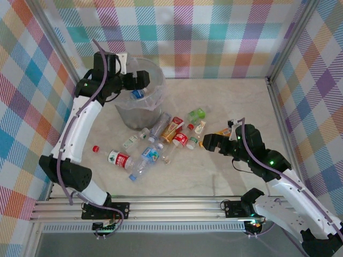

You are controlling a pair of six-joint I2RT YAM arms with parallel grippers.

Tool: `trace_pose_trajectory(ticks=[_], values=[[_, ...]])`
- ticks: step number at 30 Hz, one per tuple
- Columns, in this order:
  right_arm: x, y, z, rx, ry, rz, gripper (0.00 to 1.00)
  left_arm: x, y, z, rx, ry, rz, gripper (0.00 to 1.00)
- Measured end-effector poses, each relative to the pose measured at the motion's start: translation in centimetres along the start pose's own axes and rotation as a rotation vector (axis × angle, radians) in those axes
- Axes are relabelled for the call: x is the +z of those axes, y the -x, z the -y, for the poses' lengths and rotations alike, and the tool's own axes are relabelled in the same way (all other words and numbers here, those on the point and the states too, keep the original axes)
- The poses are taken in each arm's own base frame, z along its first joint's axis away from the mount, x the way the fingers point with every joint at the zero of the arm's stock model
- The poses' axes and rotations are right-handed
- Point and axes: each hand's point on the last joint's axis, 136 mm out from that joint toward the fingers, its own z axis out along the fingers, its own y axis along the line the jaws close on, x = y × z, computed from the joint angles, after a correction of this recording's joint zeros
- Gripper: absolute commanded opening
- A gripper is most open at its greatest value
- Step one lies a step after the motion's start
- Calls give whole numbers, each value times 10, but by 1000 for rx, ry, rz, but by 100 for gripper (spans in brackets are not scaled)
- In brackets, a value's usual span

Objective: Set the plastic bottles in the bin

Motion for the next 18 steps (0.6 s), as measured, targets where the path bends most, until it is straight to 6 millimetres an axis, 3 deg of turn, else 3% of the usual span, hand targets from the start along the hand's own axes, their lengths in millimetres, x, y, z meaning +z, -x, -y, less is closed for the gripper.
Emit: trace_pose_trajectory(ticks=[3, 7, 13, 18], values=[[-1, 0, 14, 31, -71, 13, 100, -15, 0, 33, 60, -98, 28, 100], [-5, 0, 35, 92, -179, 37, 100, -29, -18, 80, 145, -263, 10, 100], [-14, 3, 61, 188, -317, 91, 100, -33, -74, 148, 224, -516, -93, 100], [-19, 7, 76, 248, -386, 131, 100, -29, -122, 182, 269, -614, -183, 100]])
